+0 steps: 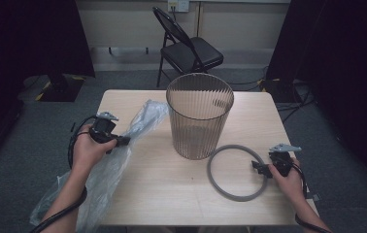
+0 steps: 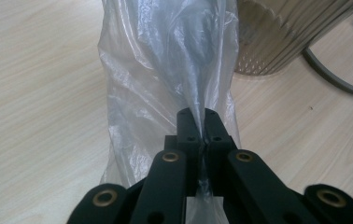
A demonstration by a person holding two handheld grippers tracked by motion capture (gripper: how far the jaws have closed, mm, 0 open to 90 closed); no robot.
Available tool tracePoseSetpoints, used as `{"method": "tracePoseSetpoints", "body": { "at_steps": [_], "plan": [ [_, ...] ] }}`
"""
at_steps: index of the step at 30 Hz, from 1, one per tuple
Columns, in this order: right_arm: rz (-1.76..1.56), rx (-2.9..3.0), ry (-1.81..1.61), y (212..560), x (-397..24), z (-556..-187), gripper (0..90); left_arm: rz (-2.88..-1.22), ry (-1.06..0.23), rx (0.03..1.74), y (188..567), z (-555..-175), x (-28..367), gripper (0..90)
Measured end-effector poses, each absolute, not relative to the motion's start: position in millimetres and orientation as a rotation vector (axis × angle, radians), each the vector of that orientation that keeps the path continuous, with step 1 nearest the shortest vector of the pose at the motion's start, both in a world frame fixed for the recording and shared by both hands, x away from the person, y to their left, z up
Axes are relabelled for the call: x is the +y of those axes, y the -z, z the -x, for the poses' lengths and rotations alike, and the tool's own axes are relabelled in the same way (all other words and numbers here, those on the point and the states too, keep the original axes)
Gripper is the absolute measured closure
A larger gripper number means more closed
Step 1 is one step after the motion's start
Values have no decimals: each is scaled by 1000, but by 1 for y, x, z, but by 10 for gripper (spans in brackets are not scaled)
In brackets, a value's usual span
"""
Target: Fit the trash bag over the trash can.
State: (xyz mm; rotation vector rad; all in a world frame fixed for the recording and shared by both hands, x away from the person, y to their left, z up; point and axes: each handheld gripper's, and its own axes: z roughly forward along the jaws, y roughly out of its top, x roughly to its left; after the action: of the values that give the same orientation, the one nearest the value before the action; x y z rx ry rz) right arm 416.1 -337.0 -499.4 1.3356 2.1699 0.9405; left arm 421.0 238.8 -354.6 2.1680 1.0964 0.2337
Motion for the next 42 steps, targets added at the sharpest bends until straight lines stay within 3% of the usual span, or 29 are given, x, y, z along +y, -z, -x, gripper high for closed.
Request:
{"method": "tracePoseSetpoints", "body": {
  "at_steps": [11,19,23,42],
  "plan": [
    [-1335,2170,-940,499,-337,-416,120,-2201,-262,1066,337,-423,237,887],
    [-1336,2170,-940,499,-337,-416,120,-2185,-191,1120,379,-422,236,888],
    [-1336,2170,-940,499,-337,-416,120,-2183,-180,1121,381,-423,235,888],
    [-1338,2165,-940,500,-337,-416,119,-2193,-281,1060,290,-426,235,892]
  ]
}}
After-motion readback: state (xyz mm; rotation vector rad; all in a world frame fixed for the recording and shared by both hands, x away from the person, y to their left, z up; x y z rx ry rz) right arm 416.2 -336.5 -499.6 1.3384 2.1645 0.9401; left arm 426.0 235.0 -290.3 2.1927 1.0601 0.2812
